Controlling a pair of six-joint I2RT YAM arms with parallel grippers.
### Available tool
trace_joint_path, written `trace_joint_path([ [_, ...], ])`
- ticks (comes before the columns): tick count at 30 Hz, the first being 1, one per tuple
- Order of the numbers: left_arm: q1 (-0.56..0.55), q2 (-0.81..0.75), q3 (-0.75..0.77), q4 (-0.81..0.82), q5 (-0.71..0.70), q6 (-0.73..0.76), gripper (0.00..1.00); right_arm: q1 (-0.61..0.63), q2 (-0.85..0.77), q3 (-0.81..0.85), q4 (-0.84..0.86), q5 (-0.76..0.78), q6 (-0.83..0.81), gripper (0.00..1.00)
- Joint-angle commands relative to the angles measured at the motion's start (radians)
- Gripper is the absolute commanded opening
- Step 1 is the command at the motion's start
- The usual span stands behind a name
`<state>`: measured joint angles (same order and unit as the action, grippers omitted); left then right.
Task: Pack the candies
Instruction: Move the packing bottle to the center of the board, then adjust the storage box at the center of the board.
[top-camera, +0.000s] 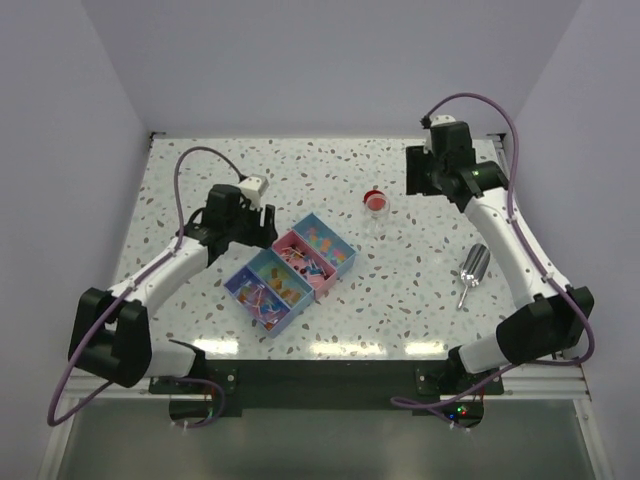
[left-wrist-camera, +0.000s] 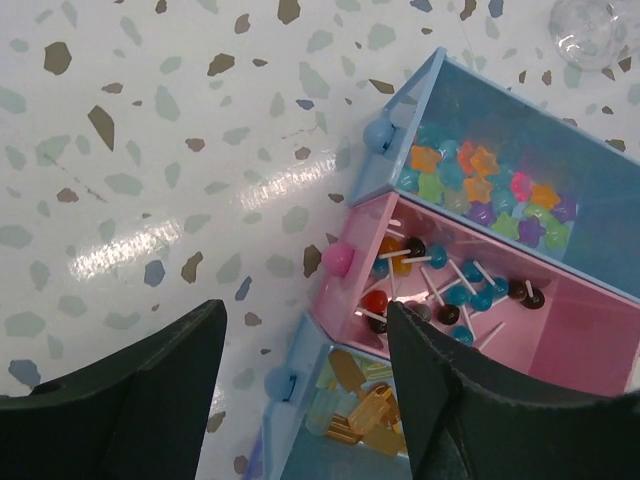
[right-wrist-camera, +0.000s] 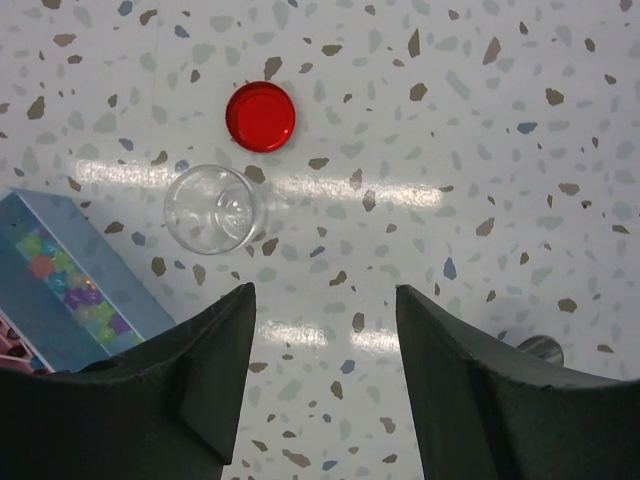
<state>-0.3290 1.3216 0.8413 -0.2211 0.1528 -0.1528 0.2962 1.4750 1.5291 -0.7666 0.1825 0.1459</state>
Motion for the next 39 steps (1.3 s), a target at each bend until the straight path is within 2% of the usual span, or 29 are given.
trace_joint_path([
  [1, -0.022, 0.073, 0.096, 0.028, 0.051, 0.036, 0.70, -0.037, -0.018, -0.066, 0.017, -0.046, 0.032, 0.62],
  [5, -0.059, 0.198, 0.162, -0.007, 0.068, 0.067, 0.61, -0.095, -0.074, -0.122, 0.010, -0.049, 0.015, 0.62],
  [11, -0.120, 0.284, 0.202, -0.007, -0.019, 0.087, 0.45, -0.114, -0.140, -0.204, 0.015, -0.061, 0.029, 0.62],
  [15, -0.159, 0.288, 0.202, -0.026, -0.082, 0.090, 0.25, -0.115, -0.153, -0.225, 0.006, -0.055, 0.024, 0.62],
  [21, -0.206, 0.217, 0.130, -0.026, -0.116, 0.036, 0.17, -0.117, -0.179, -0.271, 0.021, -0.044, 0.027, 0.61],
  [26, -0.245, 0.160, 0.081, -0.031, -0.145, -0.076, 0.09, -0.118, -0.191, -0.302, 0.035, -0.040, 0.038, 0.61],
  [39, -0.344, 0.139, 0.044, 0.020, -0.136, -0.105, 0.09, -0.147, -0.208, -0.382, 0.041, -0.029, 0.089, 0.60],
])
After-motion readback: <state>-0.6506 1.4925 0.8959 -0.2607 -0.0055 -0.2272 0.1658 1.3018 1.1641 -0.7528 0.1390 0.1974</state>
